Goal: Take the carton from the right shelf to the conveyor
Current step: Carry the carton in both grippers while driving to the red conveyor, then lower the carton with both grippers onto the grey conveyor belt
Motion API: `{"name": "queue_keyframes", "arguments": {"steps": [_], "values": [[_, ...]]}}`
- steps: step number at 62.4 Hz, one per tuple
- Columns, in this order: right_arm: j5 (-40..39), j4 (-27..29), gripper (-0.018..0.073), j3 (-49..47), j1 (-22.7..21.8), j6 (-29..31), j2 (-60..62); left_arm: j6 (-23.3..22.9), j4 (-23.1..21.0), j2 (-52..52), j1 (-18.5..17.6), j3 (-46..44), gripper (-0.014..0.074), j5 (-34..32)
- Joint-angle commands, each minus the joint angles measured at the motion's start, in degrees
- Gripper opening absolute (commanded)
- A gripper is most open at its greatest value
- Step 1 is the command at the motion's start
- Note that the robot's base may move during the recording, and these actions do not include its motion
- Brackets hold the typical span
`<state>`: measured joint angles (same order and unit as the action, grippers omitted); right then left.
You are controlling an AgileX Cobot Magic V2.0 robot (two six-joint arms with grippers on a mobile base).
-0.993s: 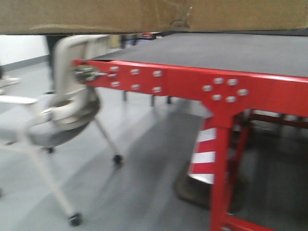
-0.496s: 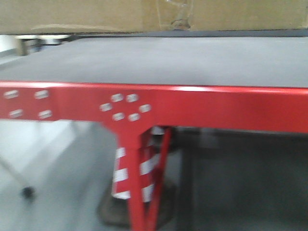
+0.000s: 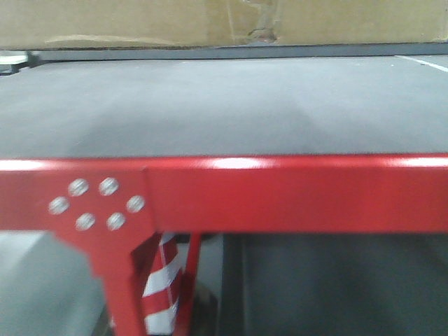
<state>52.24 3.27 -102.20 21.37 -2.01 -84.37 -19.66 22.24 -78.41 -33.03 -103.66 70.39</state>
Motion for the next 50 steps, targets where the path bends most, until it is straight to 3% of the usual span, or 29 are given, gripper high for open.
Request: {"name": "queue_keyframes", "arguments": {"steps": [1, 50], "values": [[-4.8, 1.1, -0.0067, -0.5, 0.0, 0.4, 0.3, 1.0, -4.5, 0.5, -0.6, -0.3, -0.0016, -3.0], [-4.8, 1.1, -0.0067, -0.5, 0.0, 0.4, 0.3, 1.0, -4.5, 0.5, -0.6, -0.3, -0.0016, -3.0]]}}
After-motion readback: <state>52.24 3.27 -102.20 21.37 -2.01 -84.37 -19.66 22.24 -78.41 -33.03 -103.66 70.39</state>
